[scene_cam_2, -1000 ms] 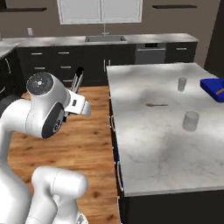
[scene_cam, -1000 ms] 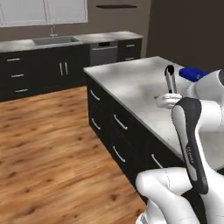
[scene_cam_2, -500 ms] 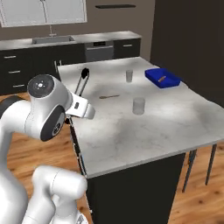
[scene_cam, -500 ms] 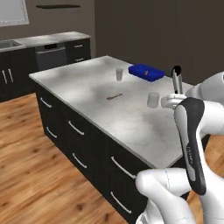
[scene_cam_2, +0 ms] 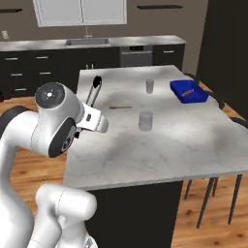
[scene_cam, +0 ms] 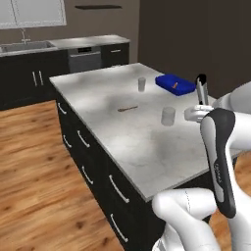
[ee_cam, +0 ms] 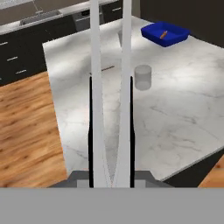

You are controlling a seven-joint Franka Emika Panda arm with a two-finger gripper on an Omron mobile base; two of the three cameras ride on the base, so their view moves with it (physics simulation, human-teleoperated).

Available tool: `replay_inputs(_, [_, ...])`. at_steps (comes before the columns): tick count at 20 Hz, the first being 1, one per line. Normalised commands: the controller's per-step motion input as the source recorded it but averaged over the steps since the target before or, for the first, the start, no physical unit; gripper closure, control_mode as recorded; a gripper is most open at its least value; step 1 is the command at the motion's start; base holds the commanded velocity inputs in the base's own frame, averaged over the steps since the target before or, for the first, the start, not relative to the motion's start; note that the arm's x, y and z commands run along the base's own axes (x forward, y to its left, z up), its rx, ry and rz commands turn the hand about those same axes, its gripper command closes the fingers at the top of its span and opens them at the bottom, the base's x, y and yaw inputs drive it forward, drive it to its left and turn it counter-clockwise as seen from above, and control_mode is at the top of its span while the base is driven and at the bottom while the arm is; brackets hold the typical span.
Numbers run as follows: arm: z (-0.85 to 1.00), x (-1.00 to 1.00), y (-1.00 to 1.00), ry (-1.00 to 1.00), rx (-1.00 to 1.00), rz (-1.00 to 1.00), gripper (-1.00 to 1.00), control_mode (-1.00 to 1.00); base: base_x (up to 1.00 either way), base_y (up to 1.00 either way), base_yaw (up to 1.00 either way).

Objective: Take the tongs from the drawer on the right and place them on the dining counter next to the tray containing the kebab skewer.

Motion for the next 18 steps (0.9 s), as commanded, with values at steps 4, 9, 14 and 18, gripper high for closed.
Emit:
replay_inputs(4, [0.0,0.0,0.0,0.0,0.0,0.0,1.0,1.0,0.0,-1.0,0.36])
replay_inputs(9, [0.0,0.0,0.0,0.0,0.0,0.0,1.0,1.0,0.0,-1.0,0.39])
replay_inputs(14, [0.0,0.0,0.0,0.0,0.0,0.0,1.0,1.0,-0.02,-1.0,0.38])
replay_inputs(18, [0.0,0.0,0.0,0.0,0.0,0.0,1.0,1.0,-0.17,-1.0,0.27])
